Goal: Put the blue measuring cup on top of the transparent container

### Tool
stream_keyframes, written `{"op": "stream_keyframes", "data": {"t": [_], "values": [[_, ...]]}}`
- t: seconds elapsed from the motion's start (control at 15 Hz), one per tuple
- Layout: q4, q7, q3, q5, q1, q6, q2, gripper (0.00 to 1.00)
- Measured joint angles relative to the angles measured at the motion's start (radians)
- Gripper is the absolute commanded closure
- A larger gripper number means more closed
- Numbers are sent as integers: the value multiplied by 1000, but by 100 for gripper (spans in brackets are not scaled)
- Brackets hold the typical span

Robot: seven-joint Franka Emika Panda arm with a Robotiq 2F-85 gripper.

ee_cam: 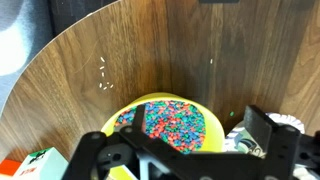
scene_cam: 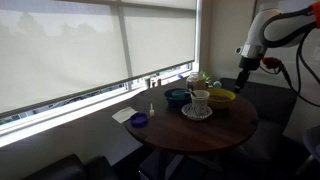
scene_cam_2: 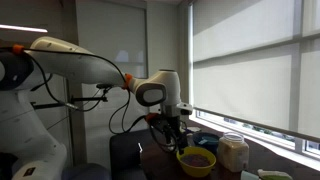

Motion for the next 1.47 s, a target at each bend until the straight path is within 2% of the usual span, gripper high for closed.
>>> {"op": "stream_keyframes", "data": {"t": [0.53,0.73,0.93,1.13,1.33,1.47], "values": [[0,-5,1,-3,-1,17,1,0],[13,-91,1,-19,-1,180,29,0],[93,-214,1,-9,10,312,111,0],[195,-351,0,87,31,426,218,0],[287,-431,17,215,38,426,330,0],[328,-432,44,239,33,419,393,0]]}}
